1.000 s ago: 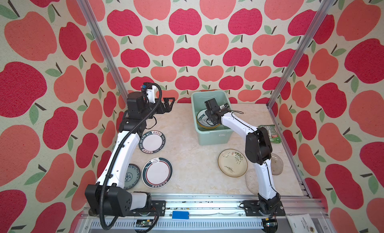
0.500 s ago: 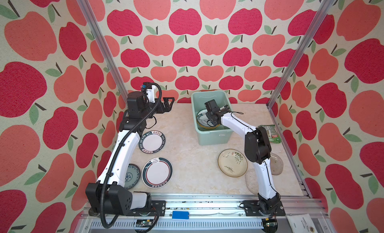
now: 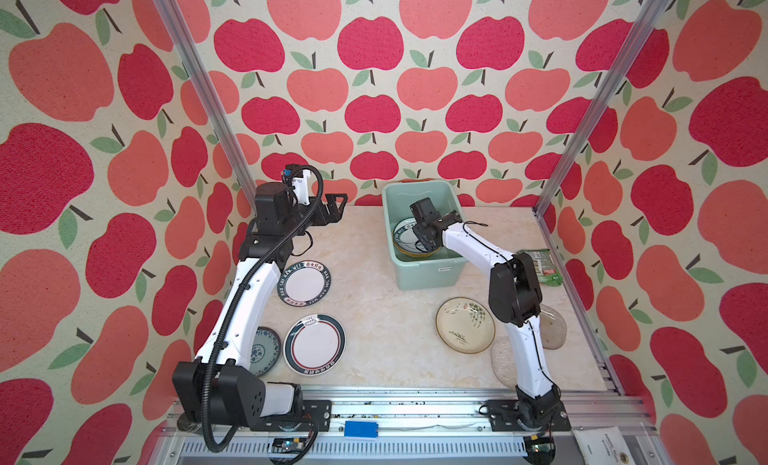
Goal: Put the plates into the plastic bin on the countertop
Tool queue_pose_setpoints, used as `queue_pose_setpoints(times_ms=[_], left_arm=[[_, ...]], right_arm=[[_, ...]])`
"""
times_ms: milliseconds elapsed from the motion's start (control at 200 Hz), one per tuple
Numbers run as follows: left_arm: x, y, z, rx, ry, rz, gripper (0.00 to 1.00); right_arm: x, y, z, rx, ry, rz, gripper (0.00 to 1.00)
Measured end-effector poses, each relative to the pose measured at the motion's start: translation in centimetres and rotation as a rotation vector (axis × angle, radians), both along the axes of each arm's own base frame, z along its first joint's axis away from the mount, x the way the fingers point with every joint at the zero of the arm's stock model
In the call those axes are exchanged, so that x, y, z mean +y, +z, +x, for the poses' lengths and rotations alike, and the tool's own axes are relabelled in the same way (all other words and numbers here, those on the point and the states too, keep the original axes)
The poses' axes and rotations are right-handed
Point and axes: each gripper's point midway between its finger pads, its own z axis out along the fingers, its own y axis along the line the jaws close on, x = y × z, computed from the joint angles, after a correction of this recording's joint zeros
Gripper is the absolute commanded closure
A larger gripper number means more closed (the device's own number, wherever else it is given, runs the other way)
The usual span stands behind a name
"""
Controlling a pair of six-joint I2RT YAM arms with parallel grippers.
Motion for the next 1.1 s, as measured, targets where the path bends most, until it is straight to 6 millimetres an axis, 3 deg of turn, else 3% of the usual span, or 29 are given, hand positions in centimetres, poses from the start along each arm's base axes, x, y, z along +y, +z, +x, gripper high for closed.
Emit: queue_pose_setpoints(times_ms=[225, 425, 810, 1101], left_arm=[[0.0, 0.0, 0.0, 0.001, 0.003, 0.000, 0.01], [0.1, 0.0, 0.1, 0.000, 0.008, 0.002, 0.01], [0.5, 0.0, 0.2, 0.000, 0.022, 0.005, 0.01], [1.2, -0.1, 0.5, -0.001, 0.058, 0.013, 0.01]], right_arm=[[-0.3, -2.1, -0.2, 0.062, 0.005, -0.012, 0.57], [-0.3, -2.7, -0.5, 0.087, 0.011, -0.016, 0.56], [-0.3, -3.2, 0.2, 0.096, 0.026, -0.012, 0.38], [0.4, -3.1, 1.5, 0.120, 0.054, 0.010, 0.31]])
